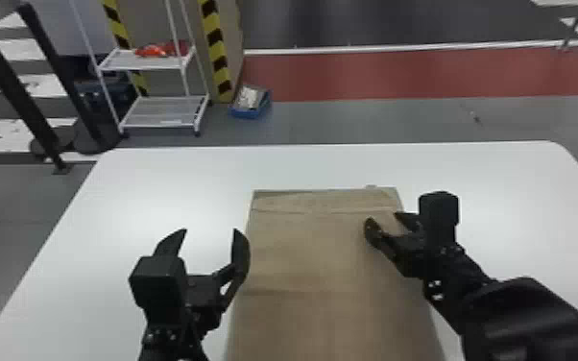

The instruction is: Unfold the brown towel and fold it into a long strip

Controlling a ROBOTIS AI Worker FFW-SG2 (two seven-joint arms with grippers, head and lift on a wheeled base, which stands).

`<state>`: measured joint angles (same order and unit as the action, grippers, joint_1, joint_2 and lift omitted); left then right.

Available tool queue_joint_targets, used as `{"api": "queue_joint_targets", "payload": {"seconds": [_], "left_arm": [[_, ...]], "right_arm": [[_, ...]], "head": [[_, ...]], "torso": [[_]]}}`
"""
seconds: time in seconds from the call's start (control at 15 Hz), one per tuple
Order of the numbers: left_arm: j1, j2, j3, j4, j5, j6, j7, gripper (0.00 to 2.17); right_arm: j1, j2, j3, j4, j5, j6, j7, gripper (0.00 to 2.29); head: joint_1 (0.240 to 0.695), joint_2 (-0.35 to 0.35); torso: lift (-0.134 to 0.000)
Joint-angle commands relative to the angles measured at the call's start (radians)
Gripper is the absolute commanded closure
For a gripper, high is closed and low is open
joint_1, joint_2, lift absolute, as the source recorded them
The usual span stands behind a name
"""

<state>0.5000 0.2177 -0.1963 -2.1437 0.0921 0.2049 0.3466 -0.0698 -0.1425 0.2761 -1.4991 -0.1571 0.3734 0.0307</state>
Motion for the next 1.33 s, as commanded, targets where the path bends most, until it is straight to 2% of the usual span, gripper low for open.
{"api": "queue_joint_targets", "payload": {"seconds": [0.0,0.13,0.2,0.47,0.53,0.8,1.07,1.27], "left_arm": [[0.000,0.000,0.000,0.001,0.000,0.000,0.000,0.22],[0.000,0.000,0.000,0.002,0.000,0.000,0.000,0.22],[0.000,0.000,0.000,0.002,0.000,0.000,-0.001,0.22],[0.000,0.000,0.000,0.004,0.000,0.000,-0.001,0.22],[0.000,0.000,0.000,0.004,0.000,0.000,-0.003,0.22],[-0.001,0.002,0.000,0.007,0.002,0.000,-0.003,0.22],[0.000,0.002,0.000,0.007,0.005,0.000,-0.003,0.22],[0.000,0.003,0.000,0.008,0.012,0.000,-0.005,0.22]], "right_arm": [[0.002,0.003,0.000,0.000,-0.001,-0.003,0.000,0.51],[0.007,0.003,0.000,-0.004,-0.001,-0.009,0.000,0.53],[0.004,0.003,0.002,-0.004,-0.001,-0.009,0.000,0.62],[0.005,0.004,0.000,-0.004,-0.001,-0.012,-0.003,0.62],[0.005,0.004,0.000,-0.004,0.001,-0.012,-0.003,0.71],[0.004,0.006,0.000,-0.001,-0.001,-0.009,-0.011,0.71],[0.007,0.006,0.000,-0.003,0.002,-0.009,-0.011,1.03],[0.013,0.006,-0.002,-0.010,-0.001,-0.012,-0.011,1.06]], "head": [[0.695,0.095],[0.695,0.096],[0.695,0.097],[0.695,0.099],[0.695,0.098],[0.695,0.097],[0.695,0.096],[0.695,0.096]], "torso": [[-0.123],[-0.123],[-0.123],[-0.123],[-0.123],[-0.123],[-0.123],[-0.123]]}}
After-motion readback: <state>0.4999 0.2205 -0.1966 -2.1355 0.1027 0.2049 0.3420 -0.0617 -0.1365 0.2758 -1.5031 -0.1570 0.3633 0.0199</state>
